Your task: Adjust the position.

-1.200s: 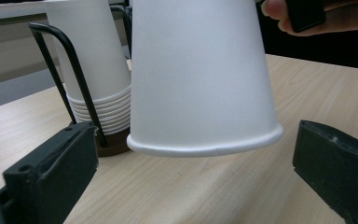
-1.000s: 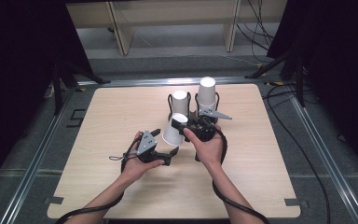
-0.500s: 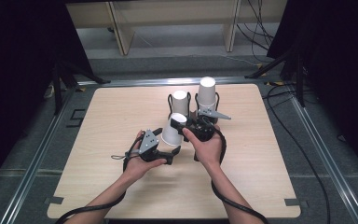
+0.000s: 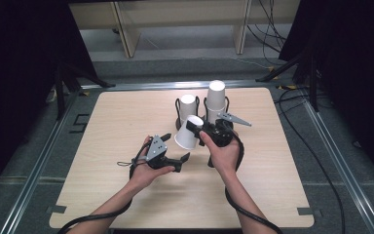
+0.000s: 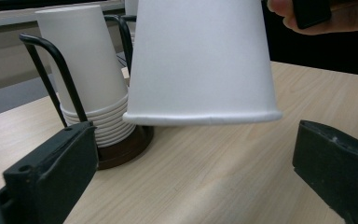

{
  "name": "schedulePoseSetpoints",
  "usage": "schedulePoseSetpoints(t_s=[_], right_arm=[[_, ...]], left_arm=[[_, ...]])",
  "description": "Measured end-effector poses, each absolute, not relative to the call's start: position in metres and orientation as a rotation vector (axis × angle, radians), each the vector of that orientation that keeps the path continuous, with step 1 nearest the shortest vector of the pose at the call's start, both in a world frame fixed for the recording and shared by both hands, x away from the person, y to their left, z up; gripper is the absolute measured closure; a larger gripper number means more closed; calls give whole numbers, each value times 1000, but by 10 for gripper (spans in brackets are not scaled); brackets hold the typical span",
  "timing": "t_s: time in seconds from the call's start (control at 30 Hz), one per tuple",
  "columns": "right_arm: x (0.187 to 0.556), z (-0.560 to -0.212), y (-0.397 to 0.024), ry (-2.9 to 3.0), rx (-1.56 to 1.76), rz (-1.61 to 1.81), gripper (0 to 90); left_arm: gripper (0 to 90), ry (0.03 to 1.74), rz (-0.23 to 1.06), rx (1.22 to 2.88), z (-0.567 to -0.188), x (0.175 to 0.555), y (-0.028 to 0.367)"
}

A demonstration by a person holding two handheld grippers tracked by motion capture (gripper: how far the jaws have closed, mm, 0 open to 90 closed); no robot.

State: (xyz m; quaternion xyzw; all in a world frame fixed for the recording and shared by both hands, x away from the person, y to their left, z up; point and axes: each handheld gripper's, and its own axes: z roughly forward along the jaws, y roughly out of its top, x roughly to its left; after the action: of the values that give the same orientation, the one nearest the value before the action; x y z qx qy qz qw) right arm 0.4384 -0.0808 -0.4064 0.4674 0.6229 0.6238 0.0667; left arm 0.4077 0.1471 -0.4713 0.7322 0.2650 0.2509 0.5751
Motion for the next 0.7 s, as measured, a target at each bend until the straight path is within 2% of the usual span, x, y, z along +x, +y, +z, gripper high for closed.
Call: schedulePoseSetpoints(t_s=[0.37, 0.7], right_arm=[[437, -412, -107, 1803, 1512, 1882, 359], [437, -418, -114, 1769, 1566, 1913, 360]], left_arm=[[0, 579, 568, 1726, -468, 410, 132], [0, 560, 559, 1732, -467, 413, 123]])
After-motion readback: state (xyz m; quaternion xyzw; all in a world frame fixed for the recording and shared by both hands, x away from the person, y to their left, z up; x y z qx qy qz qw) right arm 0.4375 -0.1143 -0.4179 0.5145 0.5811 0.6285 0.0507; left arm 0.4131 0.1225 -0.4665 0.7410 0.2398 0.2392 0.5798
